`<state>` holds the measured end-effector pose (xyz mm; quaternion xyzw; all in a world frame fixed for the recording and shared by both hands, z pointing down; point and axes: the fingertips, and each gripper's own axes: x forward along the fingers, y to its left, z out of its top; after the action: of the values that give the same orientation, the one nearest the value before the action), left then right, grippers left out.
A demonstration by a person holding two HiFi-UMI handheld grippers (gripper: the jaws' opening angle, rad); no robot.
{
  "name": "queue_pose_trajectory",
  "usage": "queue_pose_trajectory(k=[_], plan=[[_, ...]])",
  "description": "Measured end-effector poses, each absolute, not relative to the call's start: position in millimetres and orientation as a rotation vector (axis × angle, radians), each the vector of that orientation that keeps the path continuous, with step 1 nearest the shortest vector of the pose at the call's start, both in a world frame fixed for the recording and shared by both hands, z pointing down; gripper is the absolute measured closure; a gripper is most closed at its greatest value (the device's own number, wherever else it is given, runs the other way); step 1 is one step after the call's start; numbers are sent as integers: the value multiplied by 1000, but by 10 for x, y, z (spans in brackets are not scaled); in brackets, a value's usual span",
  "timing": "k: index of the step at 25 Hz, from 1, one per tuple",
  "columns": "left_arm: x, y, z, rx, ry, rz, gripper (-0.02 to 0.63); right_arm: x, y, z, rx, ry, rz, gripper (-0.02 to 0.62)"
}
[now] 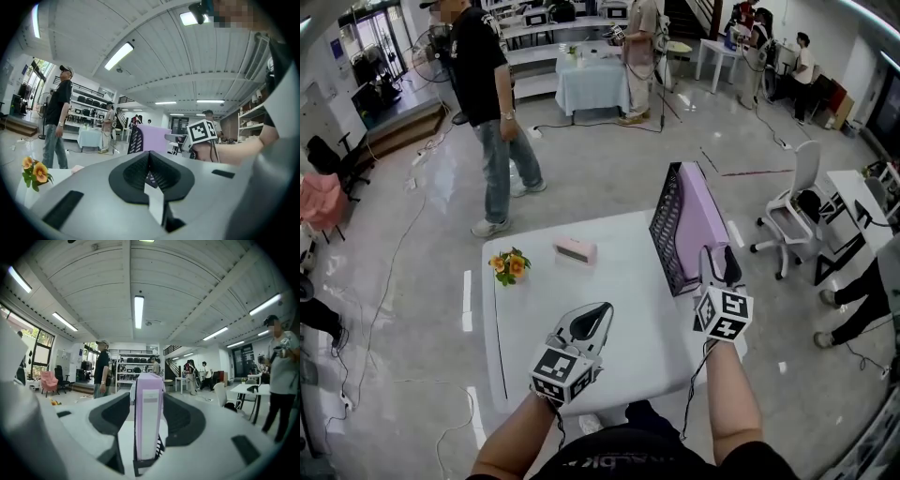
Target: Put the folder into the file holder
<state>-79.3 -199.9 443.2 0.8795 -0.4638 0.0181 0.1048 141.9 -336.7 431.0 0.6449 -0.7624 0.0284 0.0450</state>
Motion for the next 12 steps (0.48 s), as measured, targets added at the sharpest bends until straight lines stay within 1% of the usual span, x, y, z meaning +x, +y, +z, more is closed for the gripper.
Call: queue_pose_trajectory(k=[5, 9, 12], plan=[[-1012, -1715, 4387, 2559, -1408, 18, 603, 1384, -2904, 4187, 1973, -2352, 56, 387], [-1152, -1454, 4336, 2559, -1427, 3, 603, 1113, -2509, 4039, 1889, -2447, 19, 390], [-1261, -1258, 4325, 2564, -1443, 1, 603, 800, -2197, 3966, 1783, -2522, -26, 426]])
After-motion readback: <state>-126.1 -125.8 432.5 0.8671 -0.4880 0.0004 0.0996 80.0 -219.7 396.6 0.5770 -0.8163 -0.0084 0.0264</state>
